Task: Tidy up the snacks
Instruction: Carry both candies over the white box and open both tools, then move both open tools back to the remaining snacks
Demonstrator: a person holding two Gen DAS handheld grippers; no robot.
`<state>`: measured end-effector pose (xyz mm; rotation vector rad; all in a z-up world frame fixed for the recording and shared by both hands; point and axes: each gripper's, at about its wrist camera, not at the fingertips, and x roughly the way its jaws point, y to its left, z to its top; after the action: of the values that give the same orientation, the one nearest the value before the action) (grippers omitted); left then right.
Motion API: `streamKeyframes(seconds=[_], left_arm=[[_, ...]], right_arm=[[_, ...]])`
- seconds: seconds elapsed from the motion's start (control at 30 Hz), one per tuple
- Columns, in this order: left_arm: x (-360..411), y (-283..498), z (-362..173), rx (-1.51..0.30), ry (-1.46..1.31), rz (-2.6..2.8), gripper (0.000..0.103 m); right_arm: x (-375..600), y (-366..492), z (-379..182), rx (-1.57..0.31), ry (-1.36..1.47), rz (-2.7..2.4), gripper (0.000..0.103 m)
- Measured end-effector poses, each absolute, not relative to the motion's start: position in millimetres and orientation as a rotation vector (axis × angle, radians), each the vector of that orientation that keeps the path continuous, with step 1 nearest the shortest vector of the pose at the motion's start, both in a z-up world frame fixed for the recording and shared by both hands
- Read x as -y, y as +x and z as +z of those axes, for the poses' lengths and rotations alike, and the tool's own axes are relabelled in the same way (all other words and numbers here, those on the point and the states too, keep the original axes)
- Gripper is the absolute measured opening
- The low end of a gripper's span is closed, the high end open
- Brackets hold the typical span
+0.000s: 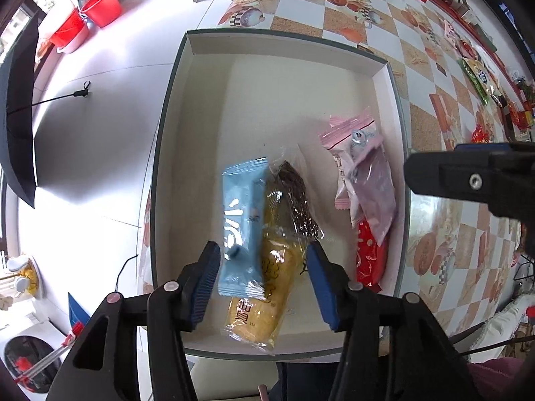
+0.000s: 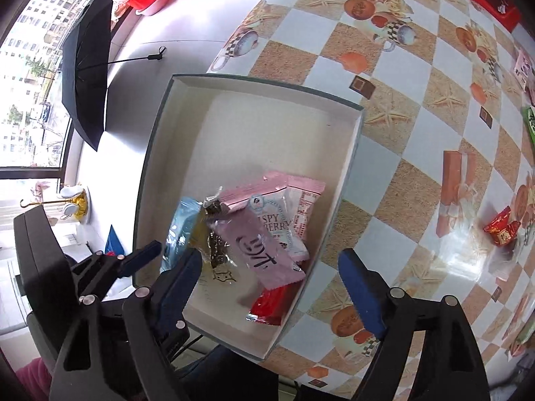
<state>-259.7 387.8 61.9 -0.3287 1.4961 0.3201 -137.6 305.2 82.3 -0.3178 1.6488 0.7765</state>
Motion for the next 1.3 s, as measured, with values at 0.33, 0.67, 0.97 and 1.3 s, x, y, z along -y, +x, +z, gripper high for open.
streamKeyframes(seconds=[0.33, 0.67, 0.97, 1.3], left_arm=[[-354, -236, 70, -1.493, -0.256, 0.214, 0.065], [-310, -213, 73, -1.544, -0.174, 0.111, 0.066], [-275, -202, 71, -1.601, -0.114, 0.067, 0.066], [-217, -141, 83, -1.53, -0.038, -0.023, 0.069]], right_arm=[[-177, -109, 42, -1.754, -0.218, 0.484, 0.085], [-41, -41, 14, -1.727, -0.095, 0.127, 0.085], [-50, 1, -15, -1.655, -0.249, 0.156, 0.085], [-24, 12, -1, -1.626, -0.112, 0.247, 0.03]])
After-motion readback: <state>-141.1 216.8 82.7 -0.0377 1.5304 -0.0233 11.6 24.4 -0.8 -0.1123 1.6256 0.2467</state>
